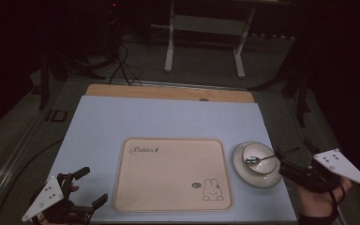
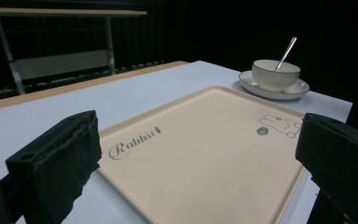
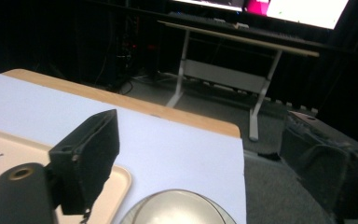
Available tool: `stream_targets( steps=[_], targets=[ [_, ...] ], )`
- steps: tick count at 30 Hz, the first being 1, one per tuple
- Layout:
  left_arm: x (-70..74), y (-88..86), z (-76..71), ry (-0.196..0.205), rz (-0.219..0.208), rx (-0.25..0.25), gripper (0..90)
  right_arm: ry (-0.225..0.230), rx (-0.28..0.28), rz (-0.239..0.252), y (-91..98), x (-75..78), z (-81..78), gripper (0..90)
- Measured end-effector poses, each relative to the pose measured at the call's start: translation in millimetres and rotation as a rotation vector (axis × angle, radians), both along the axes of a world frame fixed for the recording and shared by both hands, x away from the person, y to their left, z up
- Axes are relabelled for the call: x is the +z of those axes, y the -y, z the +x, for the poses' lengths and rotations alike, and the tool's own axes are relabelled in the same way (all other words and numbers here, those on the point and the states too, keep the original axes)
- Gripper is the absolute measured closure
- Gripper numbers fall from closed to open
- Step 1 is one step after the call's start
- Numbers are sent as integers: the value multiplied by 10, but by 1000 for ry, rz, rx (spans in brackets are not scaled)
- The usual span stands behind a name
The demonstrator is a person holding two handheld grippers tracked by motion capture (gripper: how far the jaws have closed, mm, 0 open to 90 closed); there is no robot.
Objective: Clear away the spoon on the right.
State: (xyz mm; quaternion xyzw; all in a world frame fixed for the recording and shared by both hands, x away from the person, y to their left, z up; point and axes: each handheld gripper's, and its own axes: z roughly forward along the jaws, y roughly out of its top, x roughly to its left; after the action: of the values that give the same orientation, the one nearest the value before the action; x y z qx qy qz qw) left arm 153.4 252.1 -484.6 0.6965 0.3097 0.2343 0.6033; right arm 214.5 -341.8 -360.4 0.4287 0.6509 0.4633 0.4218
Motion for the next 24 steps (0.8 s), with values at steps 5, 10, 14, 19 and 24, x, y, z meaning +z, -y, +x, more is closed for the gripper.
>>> stream_targets(
  steps=[5,10,14,19,24],
  targets=[
    [0,-1,1,0,0,-1,0,-31,-54,12,202,-75,66,137],
    [-2,1,3,-1,0,-1,0,-66,-101,17,341,-157,119,188],
    [-7,5,9,-3,3,1,0,-115,-144,44,489,-297,190,227],
    [-12,9,12,-5,7,-1,0,-147,-167,69,577,-408,242,236],
    [-14,10,13,-6,9,-1,0,-188,-191,78,700,-591,340,259]
  ],
)
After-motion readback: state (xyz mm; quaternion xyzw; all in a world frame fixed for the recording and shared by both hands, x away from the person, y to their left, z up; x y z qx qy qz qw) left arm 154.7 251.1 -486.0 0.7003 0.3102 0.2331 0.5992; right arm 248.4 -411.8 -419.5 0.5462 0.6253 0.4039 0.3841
